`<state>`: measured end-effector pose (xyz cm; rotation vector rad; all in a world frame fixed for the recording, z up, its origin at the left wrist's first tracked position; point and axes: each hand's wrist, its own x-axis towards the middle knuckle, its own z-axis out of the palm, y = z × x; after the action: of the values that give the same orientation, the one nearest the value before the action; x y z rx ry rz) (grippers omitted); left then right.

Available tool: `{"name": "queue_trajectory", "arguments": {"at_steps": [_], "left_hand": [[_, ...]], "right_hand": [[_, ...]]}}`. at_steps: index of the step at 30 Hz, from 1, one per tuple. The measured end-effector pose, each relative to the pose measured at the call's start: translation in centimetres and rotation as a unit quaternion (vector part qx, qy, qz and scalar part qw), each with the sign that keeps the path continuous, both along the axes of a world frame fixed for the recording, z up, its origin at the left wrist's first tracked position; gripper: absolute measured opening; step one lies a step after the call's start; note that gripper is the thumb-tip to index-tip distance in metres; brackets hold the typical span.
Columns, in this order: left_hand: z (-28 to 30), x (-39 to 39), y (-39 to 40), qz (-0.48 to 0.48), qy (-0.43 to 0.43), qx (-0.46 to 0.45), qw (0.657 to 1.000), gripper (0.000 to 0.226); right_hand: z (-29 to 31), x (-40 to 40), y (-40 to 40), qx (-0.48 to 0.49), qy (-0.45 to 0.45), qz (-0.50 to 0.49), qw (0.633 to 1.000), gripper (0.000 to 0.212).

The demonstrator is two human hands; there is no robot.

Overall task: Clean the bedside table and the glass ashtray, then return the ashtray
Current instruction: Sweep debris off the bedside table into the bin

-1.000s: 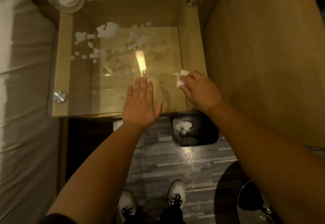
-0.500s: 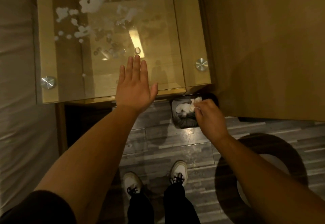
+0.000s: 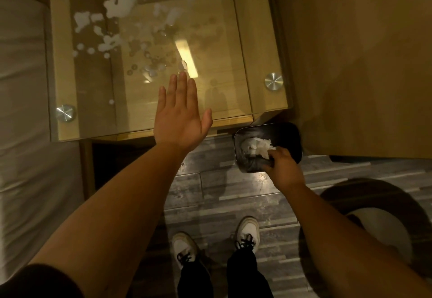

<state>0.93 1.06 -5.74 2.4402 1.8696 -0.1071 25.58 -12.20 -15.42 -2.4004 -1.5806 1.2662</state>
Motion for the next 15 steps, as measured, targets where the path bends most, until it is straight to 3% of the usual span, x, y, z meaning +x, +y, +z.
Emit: {"name": "queue_trajectory", "arguments": {"at_steps": [7,15], "left_hand": [[-0.1,0.0,0.0,0.000,0.000,-0.002,1.000,0.074],[0.6,-0.1,0.0,-0.008,0.011,-0.038,0.999,0.077]], "right_hand": [[0.9,0.4,0.1,0.016,-0.063,0.018,0.998,0.049],[4.1,0.4,0.3,0.117,-0.110,0.057,0.985,0.051]]}}
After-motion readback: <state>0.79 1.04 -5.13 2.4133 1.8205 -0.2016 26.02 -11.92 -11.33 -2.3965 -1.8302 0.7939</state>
